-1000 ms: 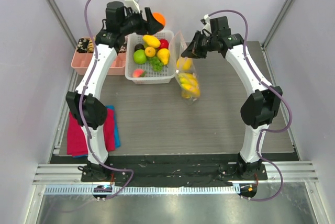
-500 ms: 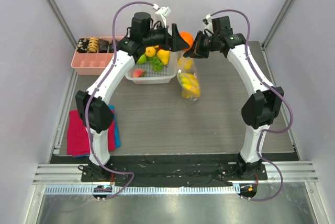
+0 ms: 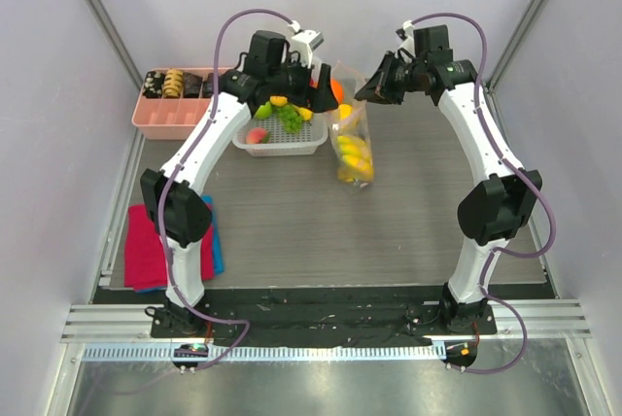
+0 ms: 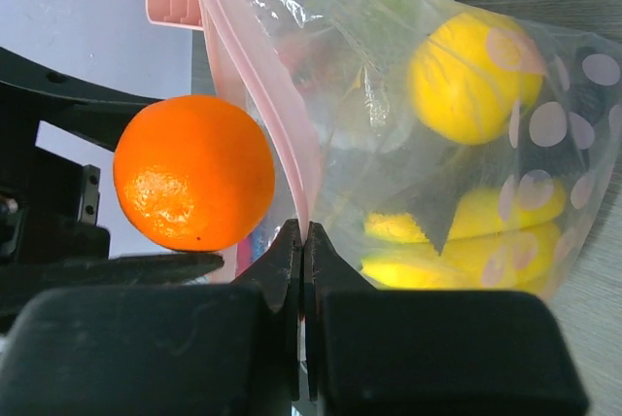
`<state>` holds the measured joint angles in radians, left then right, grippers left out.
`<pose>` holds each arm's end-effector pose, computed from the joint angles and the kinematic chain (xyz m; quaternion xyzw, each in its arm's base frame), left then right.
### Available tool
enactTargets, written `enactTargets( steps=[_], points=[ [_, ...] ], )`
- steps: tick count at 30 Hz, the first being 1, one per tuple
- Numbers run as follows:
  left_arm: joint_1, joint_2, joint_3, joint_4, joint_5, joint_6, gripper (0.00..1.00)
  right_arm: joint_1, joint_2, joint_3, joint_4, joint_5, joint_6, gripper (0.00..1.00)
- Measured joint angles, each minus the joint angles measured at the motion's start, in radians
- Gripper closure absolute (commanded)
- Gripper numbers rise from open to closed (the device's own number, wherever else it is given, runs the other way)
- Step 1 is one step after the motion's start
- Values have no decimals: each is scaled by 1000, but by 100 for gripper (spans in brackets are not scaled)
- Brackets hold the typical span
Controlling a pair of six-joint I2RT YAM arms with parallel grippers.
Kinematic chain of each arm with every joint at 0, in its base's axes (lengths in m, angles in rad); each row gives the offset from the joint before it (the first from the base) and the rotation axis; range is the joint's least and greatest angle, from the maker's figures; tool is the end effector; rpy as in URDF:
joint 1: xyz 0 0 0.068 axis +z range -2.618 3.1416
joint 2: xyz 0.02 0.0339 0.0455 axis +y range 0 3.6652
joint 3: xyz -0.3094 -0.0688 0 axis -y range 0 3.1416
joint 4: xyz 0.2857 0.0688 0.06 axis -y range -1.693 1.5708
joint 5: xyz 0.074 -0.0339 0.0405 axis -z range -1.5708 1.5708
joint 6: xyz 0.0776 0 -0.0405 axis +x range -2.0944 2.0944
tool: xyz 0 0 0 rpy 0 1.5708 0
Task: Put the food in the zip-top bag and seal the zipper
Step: Place the fake fruit in the zipper food storage bag, then pick up the fake fruit from the bin.
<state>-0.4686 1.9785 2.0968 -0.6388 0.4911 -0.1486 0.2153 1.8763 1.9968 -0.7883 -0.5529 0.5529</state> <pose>0.4678 -0.2778 0.4200 0.2540 0.8092 -0.3481 0.3994 0.4792 0.1465 0.4158 0.0280 0.8733 0.3850 0.2971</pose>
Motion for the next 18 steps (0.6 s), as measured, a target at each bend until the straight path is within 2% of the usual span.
enactTargets(
  steps=[1,11,15,18],
  points=[
    [-5,0,13,-10,-12,12,0,0,0,0,0,-2,0,99],
    [-3,-6,77,-13,-29,35,0,0,0,0,0,-18,0,99],
    [69,-11,68,17,-55,8,0,0,0,0,-1,-18,-3,99],
    [139,-1,68,17,-142,74,1,0,0,6,-8,-18,-5,99]
  ],
)
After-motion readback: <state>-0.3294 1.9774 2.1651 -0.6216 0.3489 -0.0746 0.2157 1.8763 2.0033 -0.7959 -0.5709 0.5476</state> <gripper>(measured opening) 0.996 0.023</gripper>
